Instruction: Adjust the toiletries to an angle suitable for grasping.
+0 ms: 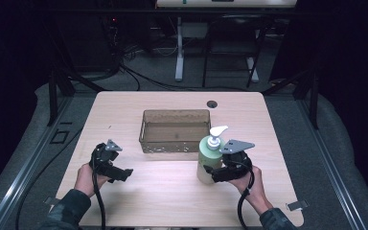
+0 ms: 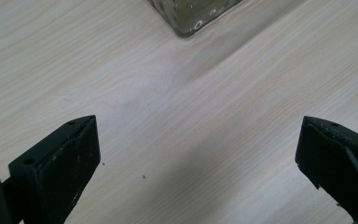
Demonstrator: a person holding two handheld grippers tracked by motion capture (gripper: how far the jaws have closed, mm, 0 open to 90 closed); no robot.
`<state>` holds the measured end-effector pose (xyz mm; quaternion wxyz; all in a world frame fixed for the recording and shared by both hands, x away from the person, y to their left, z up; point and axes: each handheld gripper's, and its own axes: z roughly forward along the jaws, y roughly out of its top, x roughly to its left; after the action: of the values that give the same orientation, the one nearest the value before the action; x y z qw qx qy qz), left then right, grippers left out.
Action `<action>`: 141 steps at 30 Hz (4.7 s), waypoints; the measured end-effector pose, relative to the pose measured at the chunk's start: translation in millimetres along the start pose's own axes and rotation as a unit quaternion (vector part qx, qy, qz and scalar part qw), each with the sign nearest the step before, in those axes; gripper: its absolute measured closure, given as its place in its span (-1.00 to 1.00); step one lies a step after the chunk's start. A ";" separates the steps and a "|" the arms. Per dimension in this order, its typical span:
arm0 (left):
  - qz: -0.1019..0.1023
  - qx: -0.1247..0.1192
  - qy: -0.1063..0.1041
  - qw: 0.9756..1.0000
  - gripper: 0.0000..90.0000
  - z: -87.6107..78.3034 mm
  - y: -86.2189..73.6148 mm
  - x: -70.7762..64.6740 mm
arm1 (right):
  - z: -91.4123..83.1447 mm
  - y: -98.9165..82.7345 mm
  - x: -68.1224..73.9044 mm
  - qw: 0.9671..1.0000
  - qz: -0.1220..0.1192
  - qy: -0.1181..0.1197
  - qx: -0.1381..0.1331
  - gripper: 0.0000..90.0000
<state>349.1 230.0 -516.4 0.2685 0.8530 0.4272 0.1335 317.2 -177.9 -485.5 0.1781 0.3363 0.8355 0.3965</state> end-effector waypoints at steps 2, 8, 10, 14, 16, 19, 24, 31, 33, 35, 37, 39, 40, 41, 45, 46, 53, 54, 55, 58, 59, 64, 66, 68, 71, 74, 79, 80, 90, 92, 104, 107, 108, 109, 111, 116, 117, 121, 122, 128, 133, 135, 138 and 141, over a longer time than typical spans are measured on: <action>-0.007 -0.011 -0.007 1.000 -1.00 -2.3 -0.5 0.6 | 2.7 1.6 0.2 1.000 -0.002 0.003 0.005 -0.72; -0.002 -0.003 -0.006 1.000 -1.00 -0.6 0.1 0.5 | 8.4 5.9 3.2 1.000 -0.007 0.006 0.006 -0.72; 0.001 -0.007 -0.010 1.000 -1.00 -0.9 0.2 -0.5 | 9.7 6.7 3.6 1.000 -0.008 0.007 0.005 -0.72; -0.005 -0.014 -0.019 1.000 -1.00 -2.2 1.3 -0.8 | 18.3 13.8 7.6 1.000 -0.010 0.008 0.006 -0.72; -0.008 -0.014 -0.021 1.000 -1.00 -2.4 1.9 -0.8 | 22.8 17.4 9.2 1.000 -0.012 0.012 0.006 -0.72; -0.006 -0.012 -0.021 1.000 -1.00 -3.5 3.9 -2.0 | 29.5 23.3 12.1 1.000 -0.013 0.013 0.008 -0.72; 0.000 -0.010 -0.017 1.000 -1.00 -4.5 3.3 -3.9 | 37.4 30.4 18.1 1.000 -0.014 0.013 0.010 -0.72; 0.000 -0.011 -0.025 1.000 -0.97 -3.8 5.2 -3.4 | 47.3 38.7 25.8 1.000 -0.018 0.019 0.011 -0.72; 0.002 -0.014 -0.027 1.000 -0.97 -4.9 6.2 -4.2 | 49.9 40.9 28.0 1.000 -0.019 0.021 0.012 -0.72; 0.001 -0.014 -0.027 1.000 -0.97 -5.1 6.4 -4.3 | 52.7 42.4 31.0 1.000 -0.020 0.022 0.008 -0.72; -0.002 -0.018 -0.025 1.000 -0.97 -5.7 6.6 -3.4 | 55.5 44.9 34.3 0.999 -0.021 0.023 0.009 -0.72; -0.002 -0.018 -0.027 0.999 -0.97 -5.9 6.6 -2.9 | 57.4 46.3 36.0 0.999 -0.021 0.023 0.009 -0.72; -0.002 -0.019 -0.027 0.999 -0.98 -6.2 6.4 -2.5 | 61.0 48.9 39.7 0.999 -0.022 0.024 0.007 -0.72; -0.003 -0.019 -0.028 0.999 -0.98 -6.7 6.6 -2.4 | 62.6 50.2 41.7 0.999 -0.022 0.023 0.007 -0.72; -0.004 -0.022 -0.028 0.999 -0.98 -8.2 6.9 -2.2 | 66.0 53.7 47.4 0.999 -0.025 0.025 0.010 -0.72; -0.004 -0.022 -0.029 0.999 -0.98 -8.5 6.6 -2.1 | 68.0 54.6 50.0 0.999 -0.027 0.028 0.007 -0.72; 0.000 -0.016 -0.027 0.999 -0.99 -7.5 6.6 -1.7 | 71.9 56.6 55.1 0.999 -0.029 0.025 0.005 -0.76; 0.007 -0.012 -0.022 1.000 -0.98 -8.0 6.6 -2.6 | 71.1 56.1 55.2 0.999 -0.032 0.020 0.003 -0.87; 0.007 -0.012 -0.019 1.000 -0.98 -7.7 6.5 -3.0 | 70.1 55.9 54.3 0.999 -0.028 0.024 0.004 -0.94; 0.005 -0.010 -0.021 1.000 -0.95 -7.7 7.1 -3.5 | 64.1 53.9 51.6 0.999 -0.026 0.031 0.008 -1.00; 0.006 -0.009 -0.027 1.000 -0.93 -8.2 7.3 -4.0 | 61.2 52.5 50.7 0.999 -0.028 0.033 0.013 -1.00; 0.016 -0.006 -0.032 0.999 -0.91 -10.4 10.1 -7.2 | 43.9 34.2 38.5 0.999 -0.015 0.035 0.020 -1.00; 0.016 -0.006 -0.030 0.999 -0.94 -10.6 10.4 -7.9 | 35.7 23.7 31.2 0.999 -0.009 0.028 0.025 -1.00; 0.016 -0.004 -0.034 0.999 -0.97 -11.1 11.2 -7.5 | 27.0 12.7 23.2 0.999 -0.001 0.024 0.032 -1.00; 0.019 -0.002 -0.034 0.999 -1.00 -11.9 11.9 -7.9 | 14.4 -5.5 9.4 0.999 0.013 0.008 0.048 -1.00; 0.022 0.002 -0.032 0.999 -1.00 -12.8 13.2 -8.8 | 1.4 -23.3 -5.8 0.998 0.032 -0.008 0.062 -1.00; 0.022 -0.003 -0.035 0.999 -1.00 -16.9 16.1 -10.5 | -13.9 -39.2 -23.9 0.995 0.035 -0.031 0.087 -1.00; 0.027 -0.003 -0.040 0.999 -1.00 -19.4 18.0 -11.9 | -21.7 -47.3 -32.4 0.994 0.046 -0.035 0.093 -1.00; 0.030 -0.003 -0.054 0.998 -1.00 -27.6 29.7 -19.4 | -42.7 -79.9 -59.0 0.984 0.082 -0.058 0.148 -1.00; 0.030 -0.004 -0.056 0.998 -1.00 -27.8 31.0 -19.9 | -43.7 -82.8 -61.8 0.983 0.083 -0.060 0.151 -1.00; 0.055 -0.005 -0.061 0.997 -1.00 -48.4 52.3 -34.1 | -46.7 -89.0 -72.1 0.981 0.098 -0.051 0.160 -1.00; 0.059 -0.001 -0.061 0.996 -1.00 -50.8 55.4 -34.9 | -46.3 -91.6 -75.8 0.979 0.113 -0.050 0.163 -1.00; 0.061 0.001 -0.061 0.996 -1.00 -52.0 57.0 -35.2 | -45.9 -92.9 -77.2 0.978 0.117 -0.050 0.165 -1.00; 0.063 0.004 -0.064 0.996 -1.00 -53.2 58.8 -35.2 | -45.9 -92.9 -77.2 0.978 0.117 -0.050 0.165 -1.00; 0.065 0.005 -0.065 0.996 -1.00 -56.2 64.4 -36.9 | -44.9 -94.7 -78.0 0.976 0.125 -0.051 0.172 -1.00; 0.073 0.011 -0.071 0.995 -1.00 -60.6 73.3 -41.9 | -47.2 -94.3 -78.6 0.974 0.125 -0.062 0.178 -1.00; 0.076 0.012 -0.070 0.995 -1.00 -62.1 75.9 -43.0 | -47.2 -94.3 -78.6 0.974 0.125 -0.062 0.178 -1.00; 0.089 0.010 -0.076 0.993 -1.00 -67.8 87.0 -48.9 | -47.1 -96.9 -81.1 0.974 0.124 -0.060 0.177 -1.00; 0.090 0.012 -0.077 0.993 -1.00 -68.1 89.0 -49.8 | -46.5 -97.5 -81.6 0.974 0.122 -0.060 0.181 -1.00; 0.091 0.010 -0.083 0.992 -1.00 -70.5 98.0 -52.1 | -43.9 -99.0 -81.3 0.974 0.119 -0.060 0.185 -1.00; 0.093 0.014 -0.089 0.992 -1.00 -74.9 106.1 -53.4 | -41.8 -98.5 -80.9 0.973 0.113 -0.060 0.191 -1.00; 0.094 0.016 -0.091 0.991 -1.00 -76.2 109.0 -54.2 | -41.8 -97.9 -79.9 0.973 0.115 -0.059 0.189 -1.00; 0.096 0.019 -0.095 0.991 -1.00 -80.6 115.9 -57.3 | -42.7 -96.0 -79.0 0.974 0.115 -0.056 0.189 -1.00; 0.097 0.017 -0.098 0.990 -1.00 -84.5 119.8 -59.4 | -42.9 -94.5 -78.7 0.974 0.111 -0.058 0.187 -1.00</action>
<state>353.6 152.7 -378.5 0.2798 0.9040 0.3162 0.0674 309.2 -299.9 -530.3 0.1154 0.4770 0.8404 0.2301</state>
